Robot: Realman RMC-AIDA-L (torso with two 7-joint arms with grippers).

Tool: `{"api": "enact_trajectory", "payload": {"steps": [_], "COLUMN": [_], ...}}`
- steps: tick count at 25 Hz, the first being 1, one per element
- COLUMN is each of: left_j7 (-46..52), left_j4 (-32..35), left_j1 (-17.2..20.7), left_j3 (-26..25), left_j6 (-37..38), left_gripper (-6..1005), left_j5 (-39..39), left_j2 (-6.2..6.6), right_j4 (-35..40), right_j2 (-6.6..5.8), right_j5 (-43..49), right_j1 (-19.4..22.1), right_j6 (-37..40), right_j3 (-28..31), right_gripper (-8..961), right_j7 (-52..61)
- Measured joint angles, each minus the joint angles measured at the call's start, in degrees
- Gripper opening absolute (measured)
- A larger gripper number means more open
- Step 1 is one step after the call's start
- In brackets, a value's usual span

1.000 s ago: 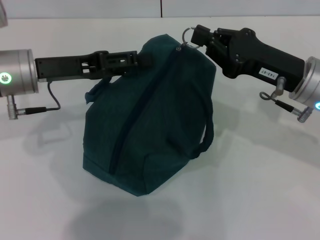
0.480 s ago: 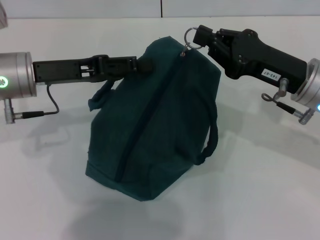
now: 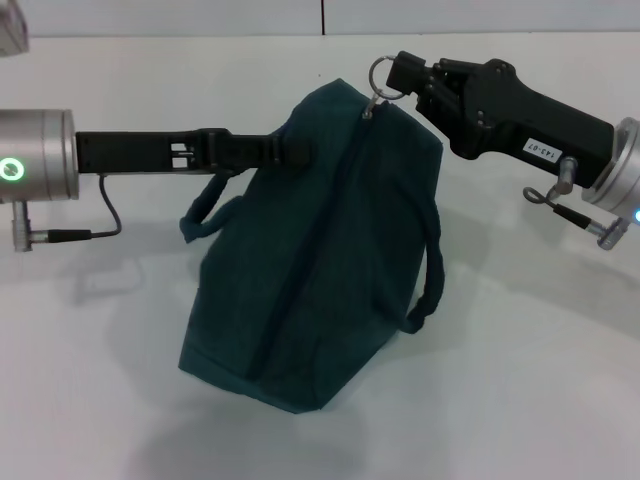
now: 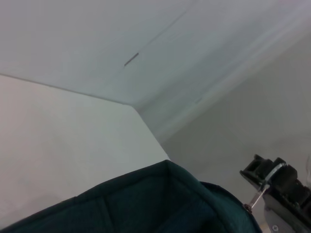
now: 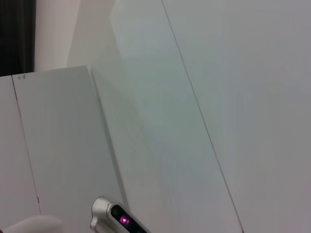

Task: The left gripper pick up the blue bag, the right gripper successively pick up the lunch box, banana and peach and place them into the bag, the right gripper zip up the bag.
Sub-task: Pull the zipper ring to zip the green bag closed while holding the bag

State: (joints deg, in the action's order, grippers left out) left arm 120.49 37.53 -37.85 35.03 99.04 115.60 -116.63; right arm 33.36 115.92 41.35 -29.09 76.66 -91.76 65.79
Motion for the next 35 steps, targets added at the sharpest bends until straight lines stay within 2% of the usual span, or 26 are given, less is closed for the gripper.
{"api": "enact_trajectory", "payload": {"steps": [6, 11, 16, 23, 35], "left_j7": [0.0, -0.8, -1.7, -9.5, -11.3], "left_j4": [0.1, 0.1, 0.1, 0.0, -0.2], "left_j1": [-0.4, -0.2, -0.2, 0.1, 0.4], "left_j3": [0.0, 0.3, 0.8, 2.8, 2.8], "left_j6": [-0.1, 0.0, 0.0, 2.7, 6.0], "left_gripper": [454, 220, 69, 54, 52], "left_j5": [-0.6, -2.5, -2.7, -4.7, -5.2], "left_j2": [-0.07, -0.07, -0.77, -2.39, -2.55], "right_j4": [-0.1, -0.1, -1.2, -4.8, -9.5], "right_j2": [0.0, -0.13, -0.25, -0.27, -0.27], "right_j5": [-0.1, -0.9, -1.9, -2.3, -4.8], "right_j1": [0.4, 0.9, 1.0, 0.4, 0.0], "right_j6": [0.1, 0.8, 2.2, 3.6, 4.3], "right_j3": [0.0, 0.1, 0.3, 2.3, 3.0], "right_gripper": [11, 11, 11, 11, 11], "right_j7": [0.0, 0.1, 0.4, 3.7, 5.0]}}
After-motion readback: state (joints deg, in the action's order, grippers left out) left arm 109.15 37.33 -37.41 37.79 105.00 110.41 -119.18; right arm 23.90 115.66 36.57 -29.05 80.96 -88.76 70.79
